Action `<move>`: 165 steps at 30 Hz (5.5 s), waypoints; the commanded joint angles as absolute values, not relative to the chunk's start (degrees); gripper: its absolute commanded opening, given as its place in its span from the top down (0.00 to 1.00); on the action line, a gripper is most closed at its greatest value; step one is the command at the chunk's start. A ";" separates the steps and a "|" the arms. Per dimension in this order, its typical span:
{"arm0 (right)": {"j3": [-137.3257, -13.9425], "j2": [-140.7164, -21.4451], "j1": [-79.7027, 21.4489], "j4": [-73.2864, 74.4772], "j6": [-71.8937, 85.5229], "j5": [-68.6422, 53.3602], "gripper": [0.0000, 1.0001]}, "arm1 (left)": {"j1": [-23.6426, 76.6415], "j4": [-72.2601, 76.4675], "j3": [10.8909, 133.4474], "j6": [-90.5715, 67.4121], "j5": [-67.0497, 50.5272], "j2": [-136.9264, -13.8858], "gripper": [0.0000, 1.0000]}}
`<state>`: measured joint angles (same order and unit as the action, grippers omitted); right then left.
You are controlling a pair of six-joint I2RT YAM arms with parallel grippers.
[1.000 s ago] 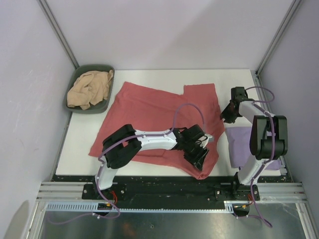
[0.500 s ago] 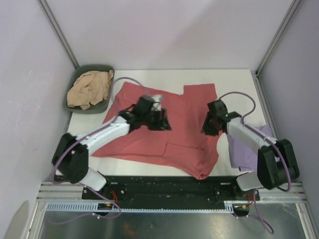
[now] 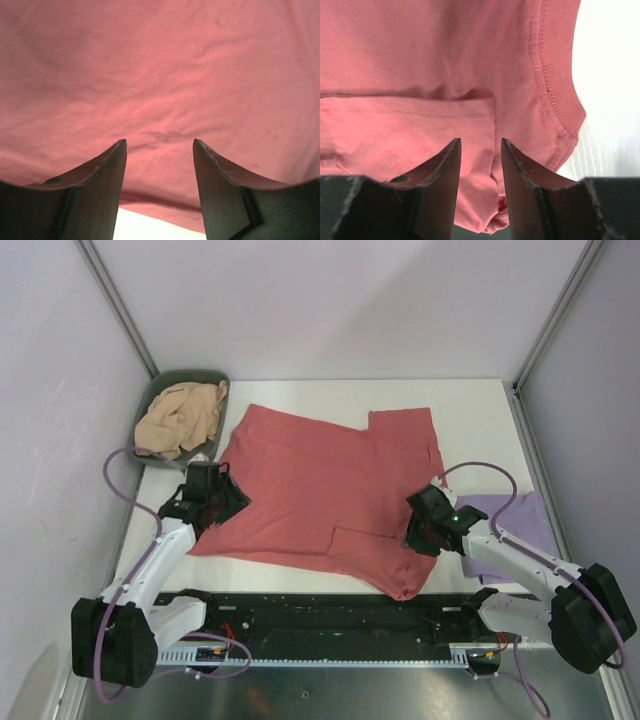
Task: Fold and stack the t-shirts
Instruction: Grap the side of the flattened tshirt closest away from the robot with both arms, then fold the flattened tshirt in 1/3 of the way
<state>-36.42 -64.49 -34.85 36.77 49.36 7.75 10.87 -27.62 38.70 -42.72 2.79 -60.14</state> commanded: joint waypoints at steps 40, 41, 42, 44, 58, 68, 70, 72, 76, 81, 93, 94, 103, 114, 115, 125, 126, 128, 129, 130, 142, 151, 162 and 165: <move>-32.78 -68.17 -33.16 26.37 46.67 9.50 0.78 | -4.01 -32.83 31.82 -45.13 15.80 -58.41 0.36; -32.78 -68.14 -33.15 26.33 46.63 9.37 0.79 | -4.03 -32.85 31.64 -45.28 15.94 -58.43 0.37; -32.87 -68.09 -33.19 26.39 46.69 9.30 0.80 | -4.04 -32.82 31.47 -45.54 16.10 -58.48 0.36; -32.94 -67.93 -33.21 26.59 46.72 9.07 0.82 | -4.15 -32.84 31.11 -46.06 16.37 -58.61 0.37; -34.27 -65.80 -33.56 27.97 46.33 7.54 0.92 | -5.04 -34.05 30.32 -51.36 17.19 -58.32 0.37; -35.08 -65.75 -34.30 27.40 46.00 5.67 0.98 | -6.85 -36.14 28.31 -54.07 20.31 -55.42 0.36; -35.18 -65.88 -34.33 27.18 45.80 4.84 0.99 | -7.16 -36.15 27.60 -55.24 20.79 -54.81 0.37; -35.27 -66.24 -34.36 27.07 45.55 3.72 0.99 | -7.35 -36.17 26.85 -56.90 21.21 -54.20 0.37; -35.72 -67.14 -34.60 27.65 44.75 1.05 1.00 | -7.46 -36.14 24.32 -61.21 21.90 -52.18 0.39; -37.14 -68.89 -34.69 30.61 42.40 1.25 1.00 | -7.50 -35.51 21.57 -65.07 23.34 -50.36 0.39; -41.43 -72.51 -33.20 34.24 40.24 0.72 1.00 | -7.51 -35.24 23.73 -64.24 31.63 -51.22 0.40; -41.72 -72.64 -33.12 34.39 40.25 0.71 1.00 | -7.54 -35.20 23.82 -64.37 31.90 -51.27 0.40; -43.20 -73.04 -33.07 36.24 40.34 -0.86 1.00 | -8.95 -34.49 24.77 -65.56 32.34 -54.27 0.42; -43.36 -70.15 -32.55 37.30 39.03 -0.70 1.00 | -9.04 -32.80 26.99 -66.54 32.67 -59.43 0.57; -43.48 -69.97 -32.49 37.41 38.90 -0.70 1.00 | -9.00 -32.75 27.34 -66.58 32.59 -60.25 0.58; -45.42 -67.76 -31.93 38.79 38.29 -0.07 1.00 | -9.05 -32.56 28.61 -65.94 33.04 -61.57 0.88; -45.56 -67.28 -31.87 39.00 38.31 -0.04 1.00 | -9.05 -32.58 28.76 -65.71 33.04 -61.63 0.91; -45.78 -66.19 -31.79 39.43 38.27 1.42 1.00 | -9.05 -32.60 29.19 -65.16 32.89 -61.73 0.97; -45.83 -65.70 -31.76 39.71 38.21 1.90 1.00 | -9.05 -32.60 29.49 -64.88 32.75 -61.84 0.99; -45.85 -65.24 -31.74 39.98 38.22 2.27 1.00 | -9.05 -32.61 29.82 -64.43 32.50 -61.82 0.99; -45.88 -59.24 -31.71 41.85 40.30 8.90 1.00 | -6.56 -31.34 38.16 -54.31 29.31 -64.22 1.00; -45.92 -56.92 -32.33 39.85 42.37 13.97 1.00 | -0.74 -31.10 48.42 -49.00 30.17 -74.81 1.00; -53.11 -61.27 -30.09 37.00 37.42 18.80 1.00 | 3.62 -30.83 56.29 -45.20 29.00 -84.80 1.00; -54.79 -63.74 -29.27 35.90 36.03 19.24 1.00 | 4.31 -30.70 57.99 -44.63 28.43 -87.28 1.00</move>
